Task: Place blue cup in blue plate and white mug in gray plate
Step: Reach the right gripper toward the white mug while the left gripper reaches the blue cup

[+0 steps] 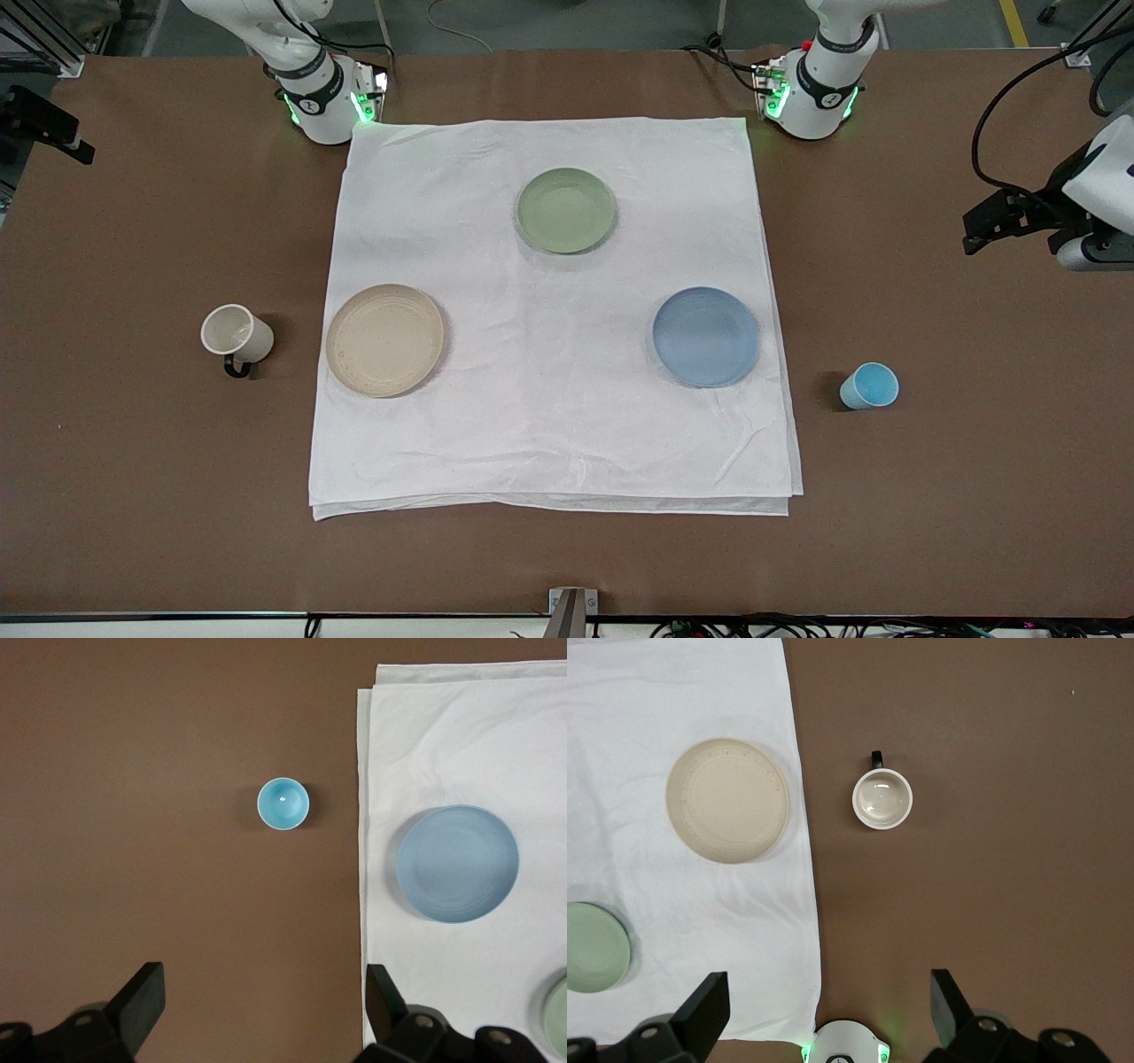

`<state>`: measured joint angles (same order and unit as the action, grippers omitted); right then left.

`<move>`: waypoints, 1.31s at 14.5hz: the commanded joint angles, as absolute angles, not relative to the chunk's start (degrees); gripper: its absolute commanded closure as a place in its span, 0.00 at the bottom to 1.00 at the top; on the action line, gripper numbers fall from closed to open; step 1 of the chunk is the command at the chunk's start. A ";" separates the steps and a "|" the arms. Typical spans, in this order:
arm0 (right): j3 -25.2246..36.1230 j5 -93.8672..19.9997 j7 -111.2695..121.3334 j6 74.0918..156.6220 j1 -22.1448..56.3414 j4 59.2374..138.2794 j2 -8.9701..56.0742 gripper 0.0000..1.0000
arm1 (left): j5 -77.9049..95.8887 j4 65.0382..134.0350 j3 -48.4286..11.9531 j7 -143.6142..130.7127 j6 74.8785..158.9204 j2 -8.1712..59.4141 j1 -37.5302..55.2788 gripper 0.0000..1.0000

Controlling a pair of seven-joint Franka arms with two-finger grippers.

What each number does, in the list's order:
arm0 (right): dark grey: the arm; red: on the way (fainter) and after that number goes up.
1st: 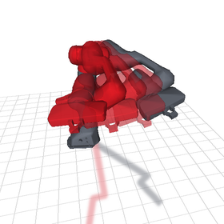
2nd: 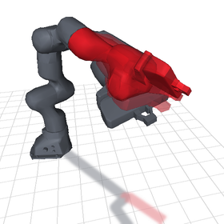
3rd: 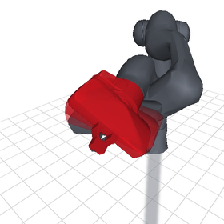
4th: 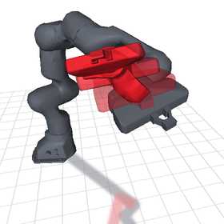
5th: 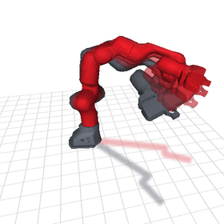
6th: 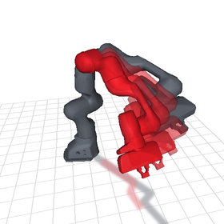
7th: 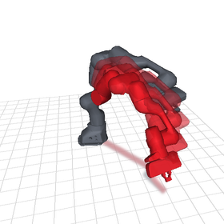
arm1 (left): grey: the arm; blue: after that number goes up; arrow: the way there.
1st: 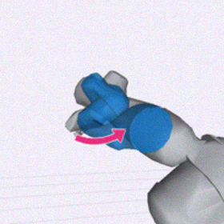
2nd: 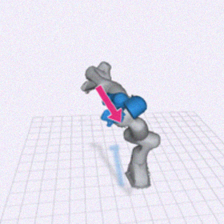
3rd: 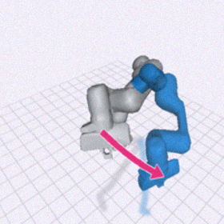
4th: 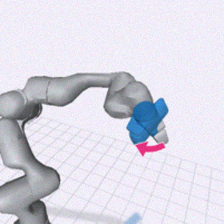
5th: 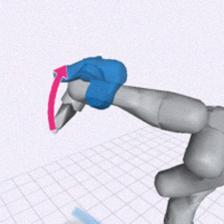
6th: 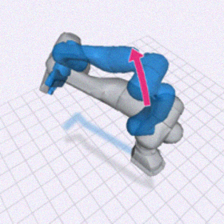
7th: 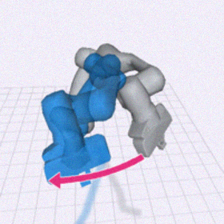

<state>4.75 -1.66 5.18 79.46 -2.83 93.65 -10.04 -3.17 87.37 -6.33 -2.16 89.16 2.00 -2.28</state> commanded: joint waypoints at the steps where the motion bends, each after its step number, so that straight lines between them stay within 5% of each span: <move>1: 3.96 -0.19 4.57 79.89 -2.90 94.75 -11.07 0.00 | -2.46 86.84 -6.50 -1.06 87.98 1.15 -2.98 0.00; 8: 3.95 0.62 3.87 79.45 -2.28 93.43 -10.73 0.00 | -2.55 87.80 -6.24 -0.88 96.67 8.24 -4.30 0.00; 11: 4.30 0.53 4.39 80.32 -3.07 92.56 -4.15 0.00 | -2.55 93.75 -6.24 -0.97 105.78 11.86 -5.53 0.00; 16: 4.39 0.79 4.57 96.48 -3.87 91.41 9.64 0.00 | -2.55 105.90 -6.24 -2.29 123.38 15.28 -6.59 0.00; 17: 4.39 0.70 4.57 99.11 -4.04 91.67 11.76 0.00 | -2.55 105.73 -6.24 -2.29 124.96 17.29 -7.11 0.08; 18: 4.39 0.62 4.48 101.58 -4.57 91.93 14.74 0.00 | -2.46 105.47 -6.24 -2.29 126.81 19.23 -7.38 0.28; 19: 4.31 0.53 4.48 104.30 -4.74 92.11 17.38 0.00 | -2.46 105.56 -6.24 -2.63 129.52 21.16 -7.47 0.30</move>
<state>4.78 -0.05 4.80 101.63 -3.71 93.61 12.74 -3.16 105.69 -6.20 -2.38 125.66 18.38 -6.87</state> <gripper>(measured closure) 0.000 0.159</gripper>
